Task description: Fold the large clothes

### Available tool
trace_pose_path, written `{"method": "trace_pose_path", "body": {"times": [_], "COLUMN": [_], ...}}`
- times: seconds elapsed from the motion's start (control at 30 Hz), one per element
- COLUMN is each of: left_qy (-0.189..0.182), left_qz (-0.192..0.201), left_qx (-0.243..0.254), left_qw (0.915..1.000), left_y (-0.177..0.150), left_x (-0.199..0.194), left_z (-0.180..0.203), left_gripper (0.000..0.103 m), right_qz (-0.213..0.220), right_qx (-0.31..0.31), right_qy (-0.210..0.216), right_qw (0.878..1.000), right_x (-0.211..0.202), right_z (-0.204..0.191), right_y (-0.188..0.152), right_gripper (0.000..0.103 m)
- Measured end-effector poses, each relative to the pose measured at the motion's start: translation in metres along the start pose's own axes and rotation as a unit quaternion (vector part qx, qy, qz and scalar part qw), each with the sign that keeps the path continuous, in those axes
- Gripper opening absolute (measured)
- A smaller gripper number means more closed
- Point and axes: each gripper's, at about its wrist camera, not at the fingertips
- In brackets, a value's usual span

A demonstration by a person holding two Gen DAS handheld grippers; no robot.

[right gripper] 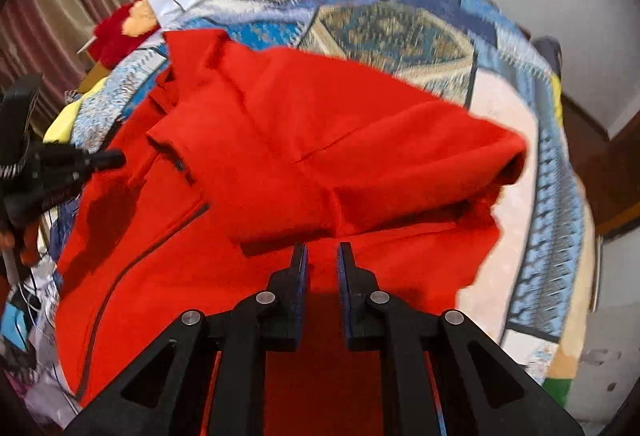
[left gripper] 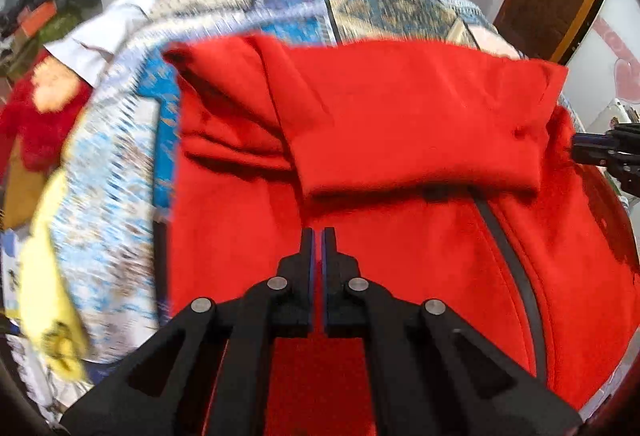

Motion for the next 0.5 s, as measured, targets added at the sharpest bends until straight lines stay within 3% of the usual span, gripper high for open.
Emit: {"method": "trace_pose_path", "body": {"times": [0.23,0.37,0.5], "left_qy": [0.016,0.016,-0.002], "left_qz": [0.044,0.045,0.022], "left_qx": [-0.002,0.0,-0.006], "left_qw": [0.9989,0.9988,0.9997], "left_y": [0.06,0.091,0.107], "left_x": [-0.018,0.004,0.047], "left_z": [-0.02,-0.019,-0.01], "left_gripper": [0.004,0.018,0.02], "right_qz": [0.061,0.067,0.042], "right_qx": [0.028,0.028,0.023], "right_qy": [-0.024,-0.052,-0.051], "right_qw": [0.997,0.996,0.998], "right_x": [-0.039,-0.023,0.017], "right_z": [0.022,0.029,0.026], "right_y": [0.041,0.072,0.087], "right_gripper": [0.01,0.01,0.01]}}
Point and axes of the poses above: each gripper's, at about its wrist camera, not at the fingertips, and x roughly the way its jaws point, z to its right, y to its top, and after that the axes turned 11 degrees about z, right-handed
